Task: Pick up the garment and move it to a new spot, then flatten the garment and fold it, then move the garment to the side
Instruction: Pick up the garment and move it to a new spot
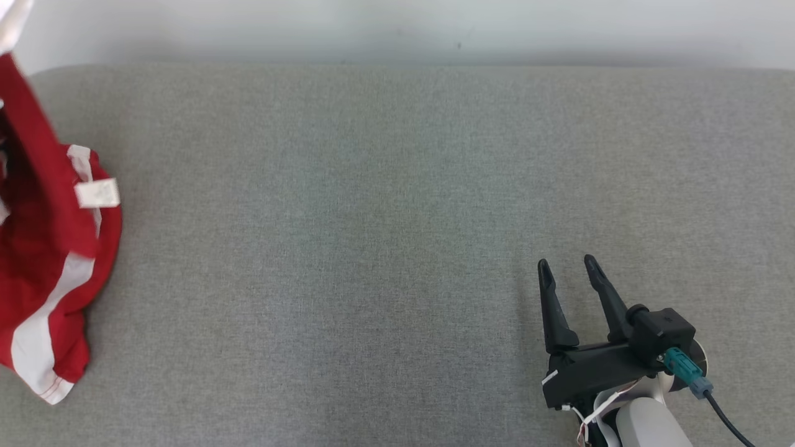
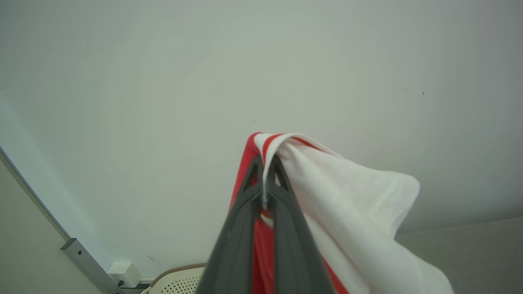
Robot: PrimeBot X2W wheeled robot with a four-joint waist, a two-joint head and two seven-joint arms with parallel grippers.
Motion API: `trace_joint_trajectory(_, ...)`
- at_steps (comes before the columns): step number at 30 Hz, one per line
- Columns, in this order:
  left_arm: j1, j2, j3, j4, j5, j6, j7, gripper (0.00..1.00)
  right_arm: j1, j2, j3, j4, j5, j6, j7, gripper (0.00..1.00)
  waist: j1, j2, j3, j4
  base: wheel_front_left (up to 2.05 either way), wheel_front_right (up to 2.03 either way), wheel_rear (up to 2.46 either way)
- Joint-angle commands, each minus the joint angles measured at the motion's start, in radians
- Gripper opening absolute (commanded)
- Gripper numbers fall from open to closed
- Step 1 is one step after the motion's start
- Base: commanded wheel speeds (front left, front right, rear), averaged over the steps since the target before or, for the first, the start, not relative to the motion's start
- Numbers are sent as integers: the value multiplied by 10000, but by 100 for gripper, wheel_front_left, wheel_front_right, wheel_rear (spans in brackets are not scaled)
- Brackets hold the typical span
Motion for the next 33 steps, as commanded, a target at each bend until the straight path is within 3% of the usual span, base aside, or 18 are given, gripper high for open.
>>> trace_joint_trajectory(1,-181,6,-124,-343,78,15,39,0,169,-25,62,31,147,8,-46,100,1,0,-202,-20,0,0,0)
trace_joint_trajectory(9,-252,-192,-637,-3065,-121,29,864,0,128,-23,202,202,520,8,-122,100,1,0,-512,-701,0,0,0)
trace_joint_trajectory(18,-286,-836,-1090,-5666,-350,267,1893,0,79,-23,329,142,898,8,-141,100,1,0,-694,-2148,0,0,0)
trace_joint_trajectory(25,-556,-1859,-1710,-6851,-575,434,2423,0,140,-23,437,68,1312,8,-125,100,1,0,-794,-3390,0,0,0)
trace_joint_trajectory(33,282,-2375,-2097,-7474,-692,692,2295,0,174,-22,263,-41,1250,8,-126,100,1,0,-735,-3597,0,0,0)
